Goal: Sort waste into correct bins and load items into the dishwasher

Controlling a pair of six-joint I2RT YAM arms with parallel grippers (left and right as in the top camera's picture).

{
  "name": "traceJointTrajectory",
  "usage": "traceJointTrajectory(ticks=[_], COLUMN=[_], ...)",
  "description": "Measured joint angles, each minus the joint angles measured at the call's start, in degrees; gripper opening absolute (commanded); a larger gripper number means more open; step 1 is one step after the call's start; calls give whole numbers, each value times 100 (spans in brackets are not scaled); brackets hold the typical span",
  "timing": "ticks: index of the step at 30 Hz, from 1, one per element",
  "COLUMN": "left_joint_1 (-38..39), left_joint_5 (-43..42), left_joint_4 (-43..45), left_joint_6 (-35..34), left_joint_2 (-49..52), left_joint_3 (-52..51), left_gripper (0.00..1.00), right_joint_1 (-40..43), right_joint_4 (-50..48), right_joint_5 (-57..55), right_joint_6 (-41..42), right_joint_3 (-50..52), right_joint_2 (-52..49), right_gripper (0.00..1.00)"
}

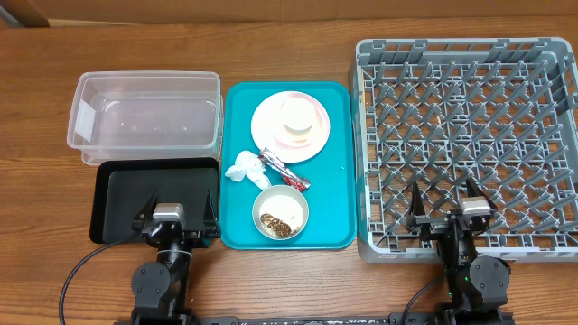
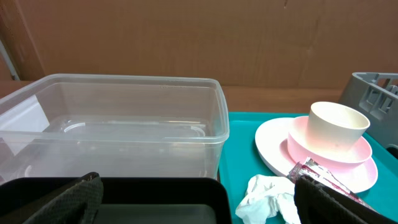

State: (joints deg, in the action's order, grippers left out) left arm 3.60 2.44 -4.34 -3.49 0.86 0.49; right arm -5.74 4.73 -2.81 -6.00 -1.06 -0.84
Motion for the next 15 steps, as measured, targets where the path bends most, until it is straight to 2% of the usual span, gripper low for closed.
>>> traceJointTrajectory(ticks=[15], left_joint_1=[0], left_joint_5=[0], left_joint_4=[0], left_joint_6=[0], left_joint_2=[0], left_joint_3=[0], left_gripper=[100], right_joint_1=[0], right_joint_4=[2], right_joint_5=[-2], right_joint_6=[-2], right_joint_3=[0], right_joint_2=[0], right_gripper=[100])
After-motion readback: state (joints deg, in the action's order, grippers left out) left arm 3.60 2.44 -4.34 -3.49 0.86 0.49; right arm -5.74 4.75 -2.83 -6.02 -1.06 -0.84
